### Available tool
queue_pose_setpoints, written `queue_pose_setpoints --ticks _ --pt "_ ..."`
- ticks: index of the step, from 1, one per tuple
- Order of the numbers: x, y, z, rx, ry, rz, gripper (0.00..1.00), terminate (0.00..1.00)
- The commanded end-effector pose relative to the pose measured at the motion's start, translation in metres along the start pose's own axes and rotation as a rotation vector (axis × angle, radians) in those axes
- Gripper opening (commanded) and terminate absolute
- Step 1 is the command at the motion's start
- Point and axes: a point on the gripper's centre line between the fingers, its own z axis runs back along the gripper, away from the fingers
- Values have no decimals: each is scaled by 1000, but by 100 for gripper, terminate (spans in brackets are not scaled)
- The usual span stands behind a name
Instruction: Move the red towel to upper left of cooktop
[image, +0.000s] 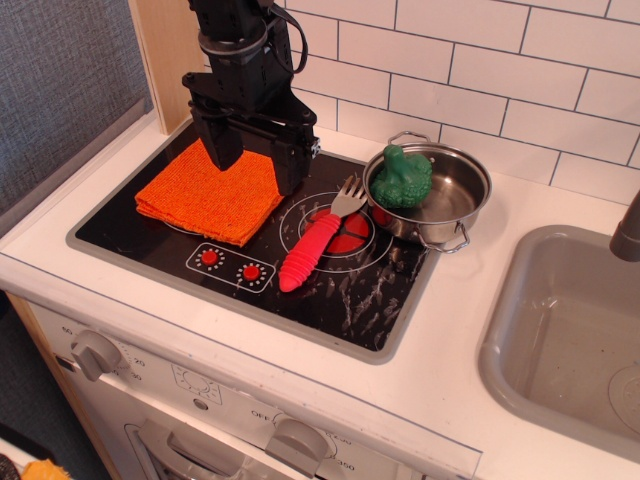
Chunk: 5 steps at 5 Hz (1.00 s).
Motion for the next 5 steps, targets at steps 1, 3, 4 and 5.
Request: queue_pose_setpoints --ticks 1,3,4,5 --pt "0 0 0 0 0 0 100 0" --pt "-3 42 -10 77 -31 89 100 0" --pt "1 60 -29 92 -44 117 100 0" --pt "4 68 -53 83 -13 98 100 0"
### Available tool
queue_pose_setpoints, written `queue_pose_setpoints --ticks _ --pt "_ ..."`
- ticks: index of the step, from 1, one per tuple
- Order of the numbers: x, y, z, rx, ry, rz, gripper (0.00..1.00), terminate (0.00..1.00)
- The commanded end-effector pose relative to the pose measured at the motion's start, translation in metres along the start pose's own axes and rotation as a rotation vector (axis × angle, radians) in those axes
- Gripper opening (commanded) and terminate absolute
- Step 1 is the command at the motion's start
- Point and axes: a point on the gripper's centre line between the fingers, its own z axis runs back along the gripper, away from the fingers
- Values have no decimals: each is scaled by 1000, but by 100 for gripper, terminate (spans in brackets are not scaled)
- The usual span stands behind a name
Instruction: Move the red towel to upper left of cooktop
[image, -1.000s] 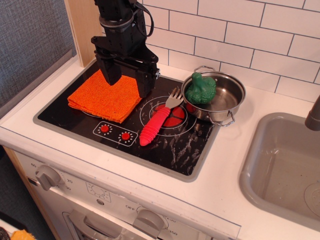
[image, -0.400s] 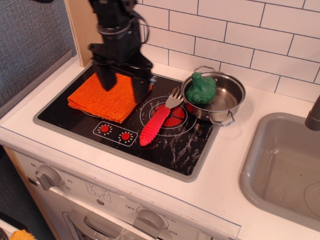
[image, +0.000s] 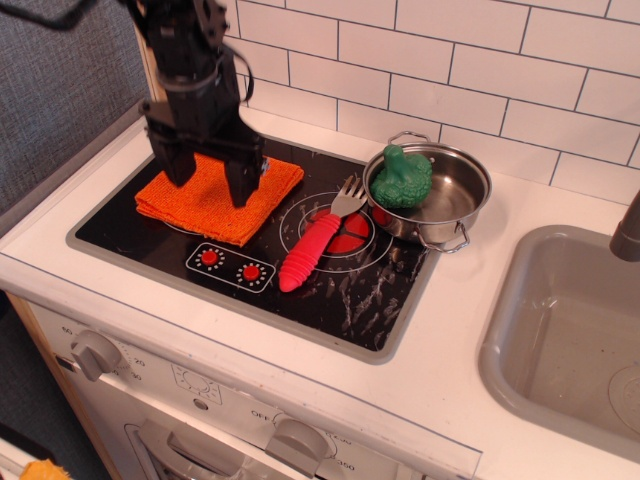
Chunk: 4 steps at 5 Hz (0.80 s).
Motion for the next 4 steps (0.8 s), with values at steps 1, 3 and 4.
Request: queue_pose_setpoints --ticks 1,3,4 --pt "13 16 -23 -10 3 -13 100 0" --pt "26 18 -44 -34 59 -3 100 0" --pt "45 25 -47 -40 37 30 100 0"
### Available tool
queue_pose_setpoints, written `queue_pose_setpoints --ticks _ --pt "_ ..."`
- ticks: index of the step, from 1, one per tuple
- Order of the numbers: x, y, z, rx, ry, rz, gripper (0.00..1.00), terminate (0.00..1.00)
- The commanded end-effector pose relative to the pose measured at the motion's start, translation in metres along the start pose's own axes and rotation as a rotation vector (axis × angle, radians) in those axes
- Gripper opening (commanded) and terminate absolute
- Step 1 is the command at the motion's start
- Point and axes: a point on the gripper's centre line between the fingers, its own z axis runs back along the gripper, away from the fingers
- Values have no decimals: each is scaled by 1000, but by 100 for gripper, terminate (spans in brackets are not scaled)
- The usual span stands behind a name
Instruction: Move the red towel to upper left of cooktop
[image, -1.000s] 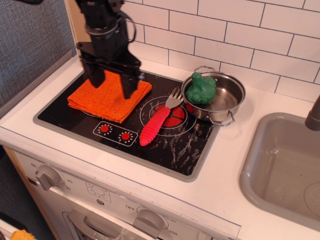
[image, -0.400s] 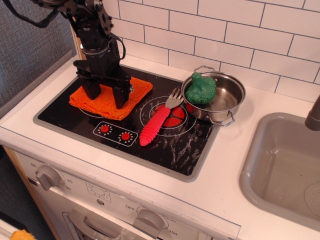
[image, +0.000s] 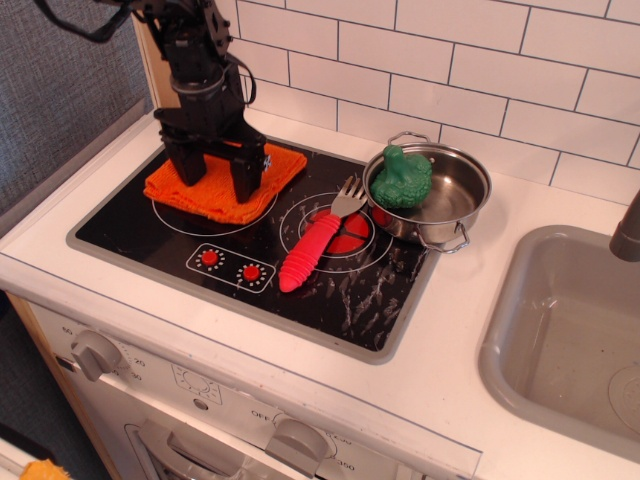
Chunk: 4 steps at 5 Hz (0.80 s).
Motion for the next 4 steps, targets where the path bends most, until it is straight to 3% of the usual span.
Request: queue_pose_setpoints --ticks 1,3,4 --pt "36 8 -4 -10 -47 35 100 0" --pt "49 -8 9 -11 -72 -23 100 0" --pt "63 -9 57 -23 -138 -8 100 0"
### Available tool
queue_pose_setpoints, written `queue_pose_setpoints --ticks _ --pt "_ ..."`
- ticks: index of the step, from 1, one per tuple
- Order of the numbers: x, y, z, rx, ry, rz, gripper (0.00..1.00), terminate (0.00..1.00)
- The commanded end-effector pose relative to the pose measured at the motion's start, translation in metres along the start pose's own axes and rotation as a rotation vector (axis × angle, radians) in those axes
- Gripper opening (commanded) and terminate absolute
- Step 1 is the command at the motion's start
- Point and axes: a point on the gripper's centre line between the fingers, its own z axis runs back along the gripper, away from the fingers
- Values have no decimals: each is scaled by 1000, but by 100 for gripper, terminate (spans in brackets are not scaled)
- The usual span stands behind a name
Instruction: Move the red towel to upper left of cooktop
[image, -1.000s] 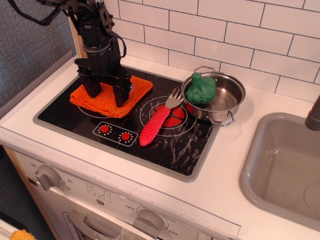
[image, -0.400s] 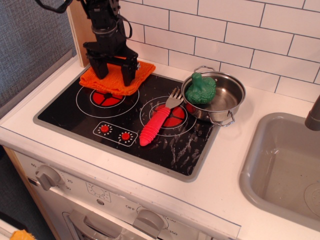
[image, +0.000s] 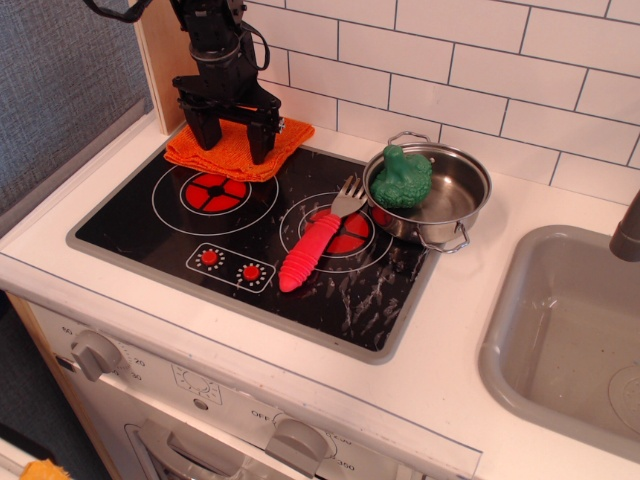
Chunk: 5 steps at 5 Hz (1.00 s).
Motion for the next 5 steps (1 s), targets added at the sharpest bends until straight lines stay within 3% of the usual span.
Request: queue_pose_setpoints --ticks 1,2,3,4,5 --pt "37 -6 100 -23 -141 5 100 0" --pt "32 -6 119 -40 -159 12 100 0" --pt "16 -9 114 -34 -119 -23 100 0" --pt "16 -9 114 -34 -119 -23 100 0" --pt "16 -9 114 -34 -119 -23 100 100"
